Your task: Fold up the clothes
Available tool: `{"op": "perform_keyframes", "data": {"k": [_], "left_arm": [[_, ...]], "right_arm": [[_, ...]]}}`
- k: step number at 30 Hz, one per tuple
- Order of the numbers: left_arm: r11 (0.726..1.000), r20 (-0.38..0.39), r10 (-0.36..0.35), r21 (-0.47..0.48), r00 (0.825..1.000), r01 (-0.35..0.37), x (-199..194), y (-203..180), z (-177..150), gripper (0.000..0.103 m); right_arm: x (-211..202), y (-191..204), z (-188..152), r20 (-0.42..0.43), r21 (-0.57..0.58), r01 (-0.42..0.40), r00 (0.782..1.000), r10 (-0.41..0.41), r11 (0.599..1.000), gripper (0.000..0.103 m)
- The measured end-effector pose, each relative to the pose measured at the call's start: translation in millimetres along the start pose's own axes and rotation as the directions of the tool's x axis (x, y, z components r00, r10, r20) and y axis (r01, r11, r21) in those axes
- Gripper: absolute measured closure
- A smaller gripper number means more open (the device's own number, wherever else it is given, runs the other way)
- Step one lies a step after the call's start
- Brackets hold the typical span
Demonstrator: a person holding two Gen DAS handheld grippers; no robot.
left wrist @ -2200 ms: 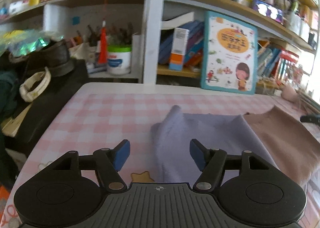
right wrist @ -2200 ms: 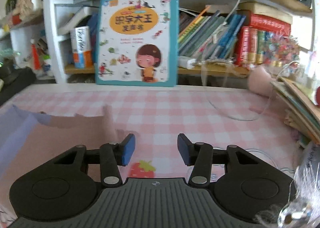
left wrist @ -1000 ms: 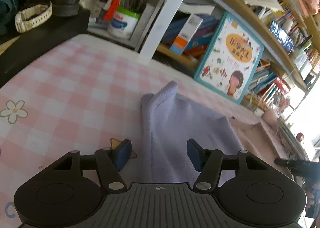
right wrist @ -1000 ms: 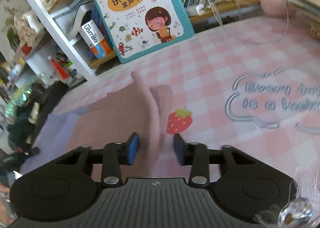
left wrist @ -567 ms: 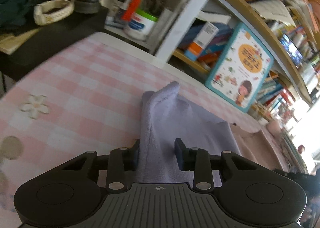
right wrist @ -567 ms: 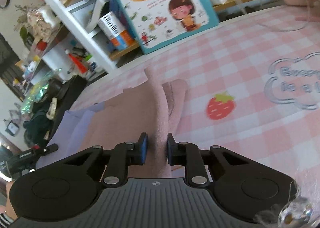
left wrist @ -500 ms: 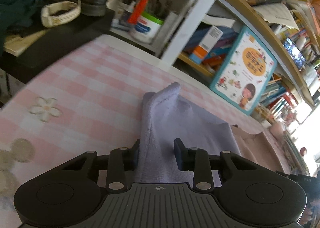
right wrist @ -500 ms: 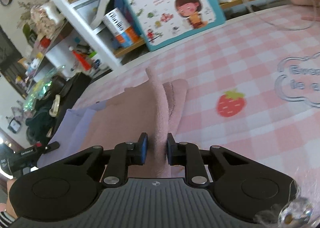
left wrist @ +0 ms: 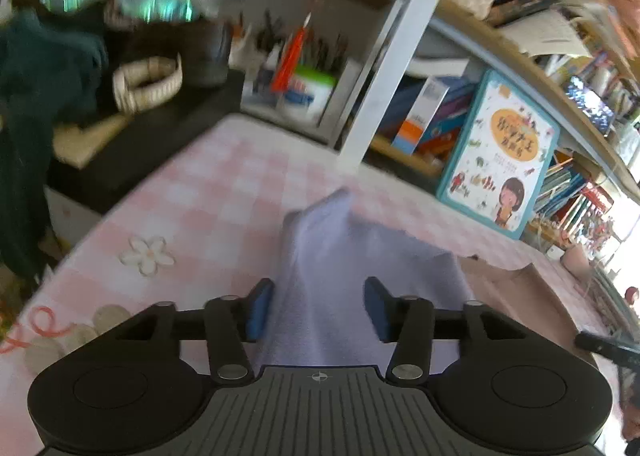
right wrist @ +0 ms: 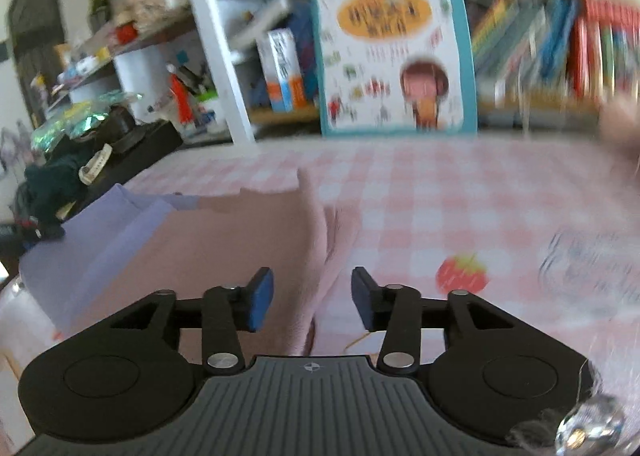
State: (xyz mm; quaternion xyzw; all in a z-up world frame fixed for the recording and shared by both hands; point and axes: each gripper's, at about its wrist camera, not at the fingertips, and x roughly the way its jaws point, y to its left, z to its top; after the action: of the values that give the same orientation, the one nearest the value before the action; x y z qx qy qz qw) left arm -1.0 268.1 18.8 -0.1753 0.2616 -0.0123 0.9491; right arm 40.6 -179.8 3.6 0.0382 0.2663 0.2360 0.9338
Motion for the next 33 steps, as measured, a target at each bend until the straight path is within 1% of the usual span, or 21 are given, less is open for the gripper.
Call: {"op": "perform_keyframes", "data": {"k": [1,4,5,8,9,10,13,15,18,20,21,23,25,29,33], "left_arm": [[1.0,0.017,0.011,0.016,1.0,-0.011,-7,-4,-1,0.052],[0.999,0.053,0.034,0.03,0.998,-0.035,-28,-14,-7,0.05],[0.999,0.061,0.036,0.027,0.997,-0.038,-34,-17,-10,0.044],[0.999,0.081,0.035,0.016,0.996,-0.037,-53,-26,-19,0.039],[0.999,0.087,0.034,0.013,0.996,-0.036,-59,-29,-22,0.034],[0.999,0.093,0.034,0.008,0.995,-0.035,-64,-32,-25,0.033],[0.999,0.105,0.04,-0.014,0.994,-0.039,-78,-40,-33,0.029],[0.998,0.099,0.046,-0.045,0.994,-0.042,-83,-44,-39,0.028],[0.993,0.074,0.05,-0.114,0.996,-0.041,-82,-43,-46,0.028],[0.987,0.051,0.073,-0.149,0.996,-0.064,-77,-42,-50,0.028],[0.983,0.034,0.083,-0.169,0.996,-0.076,-72,-40,-52,0.03],[0.97,0.002,0.072,-0.233,0.997,-0.07,-64,-34,-54,0.03],[0.946,-0.009,0.031,-0.324,0.999,-0.033,-56,-25,-56,0.03],[0.886,0.012,-0.014,-0.463,1.0,0.018,-43,-11,-56,0.031],[0.831,0.038,-0.015,-0.555,0.999,0.034,-34,-5,-63,0.031]], "right_arm": [[-5,0,-1,0.021,-0.028,-0.002,1.0,0.003,1.0,0.057],[-11,3,-7,0.021,-0.098,-0.03,0.999,0.032,0.995,0.051],[-13,3,-8,0.021,-0.121,-0.039,0.999,0.042,0.992,0.048],[-19,5,-14,0.019,-0.19,-0.066,0.997,0.071,0.98,0.045],[-21,6,-16,0.018,-0.213,-0.075,0.997,0.081,0.974,0.044],[-23,7,-18,0.016,-0.236,-0.084,0.996,0.09,0.968,0.043],[-29,9,-24,0.01,-0.303,-0.11,0.993,0.119,0.947,0.037],[-30,9,-27,0.0,-0.328,-0.121,0.992,0.128,0.937,0.035],[-28,5,-28,-0.01,-0.325,-0.139,0.99,0.143,0.935,0.033],[-28,1,-28,-0.009,-0.318,-0.148,0.988,0.153,0.937,0.032],[-28,0,-27,-0.008,-0.315,-0.15,0.988,0.156,0.937,0.032],[-26,0,-27,-0.009,-0.321,-0.154,0.987,0.16,0.935,0.032],[-24,0,-27,-0.012,-0.327,-0.157,0.987,0.162,0.932,0.032],[-16,1,-29,-0.053,-0.335,-0.154,0.988,0.144,0.929,0.032],[-11,2,-31,-0.083,-0.343,-0.15,0.988,0.129,0.927,0.032]]}}
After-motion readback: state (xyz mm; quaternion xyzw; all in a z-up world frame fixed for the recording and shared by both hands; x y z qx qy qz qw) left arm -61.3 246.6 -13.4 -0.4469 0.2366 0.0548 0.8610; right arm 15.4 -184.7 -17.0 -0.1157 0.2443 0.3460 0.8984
